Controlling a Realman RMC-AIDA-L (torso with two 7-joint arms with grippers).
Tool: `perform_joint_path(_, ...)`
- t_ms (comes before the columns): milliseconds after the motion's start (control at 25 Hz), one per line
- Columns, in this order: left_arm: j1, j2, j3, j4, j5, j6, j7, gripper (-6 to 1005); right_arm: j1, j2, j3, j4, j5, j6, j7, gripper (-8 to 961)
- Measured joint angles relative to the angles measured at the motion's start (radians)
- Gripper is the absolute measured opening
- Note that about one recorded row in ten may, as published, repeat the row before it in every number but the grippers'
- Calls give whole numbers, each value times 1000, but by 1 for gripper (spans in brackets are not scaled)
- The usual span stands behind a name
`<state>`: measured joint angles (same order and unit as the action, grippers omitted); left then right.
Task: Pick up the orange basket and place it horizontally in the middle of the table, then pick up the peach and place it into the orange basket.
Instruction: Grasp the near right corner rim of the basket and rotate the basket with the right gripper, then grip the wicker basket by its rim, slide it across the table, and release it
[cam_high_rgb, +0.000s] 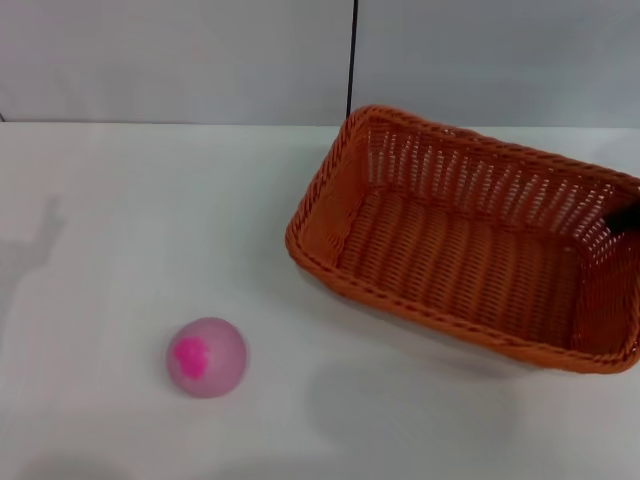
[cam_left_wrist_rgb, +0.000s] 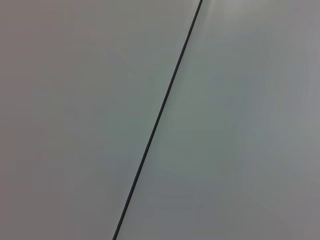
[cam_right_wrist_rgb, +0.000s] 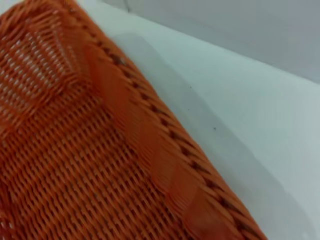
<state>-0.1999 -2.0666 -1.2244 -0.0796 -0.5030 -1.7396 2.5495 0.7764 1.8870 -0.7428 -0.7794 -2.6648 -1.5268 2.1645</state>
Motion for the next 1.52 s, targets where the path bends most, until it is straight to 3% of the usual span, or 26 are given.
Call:
perform_joint_path(200, 6, -1, 1, -1, 0, 0, 0, 859, -25, -6, 2, -40, 82, -18, 0, 167)
perform_joint_path(400, 7, -1, 0, -3, 0, -1, 0, 860, -49, -34, 14, -57, 201, -52, -4, 157)
perform_joint_path(760, 9, -1, 0, -1, -3, -1, 0, 860, -60, -43, 77, -99, 265, -92, -39, 155)
perform_joint_path(1000, 8, -2, 1, -3, -1, 1, 2, 859, -16, -70, 74, -83, 292, -102, -117, 162)
perform_joint_path(1120, 8, -3, 10, -6, 0, 1, 0, 859, 44, -85, 67, -12, 291, -83, -170, 170)
perform_joint_path(1400, 15, -4, 50, -11, 1, -20, 1, 860, 102, -81, 24, 135, 288, 44, -239, 189)
perform_joint_path(1480, 19, -4, 54, -11, 1, -22, 1, 860, 112, -74, 1, 175, 290, 88, -255, 195)
perform_joint_path(1520, 26, -4, 55, -11, 1, -23, 0, 860, 118, -61, -10, 200, 291, 121, -275, 198)
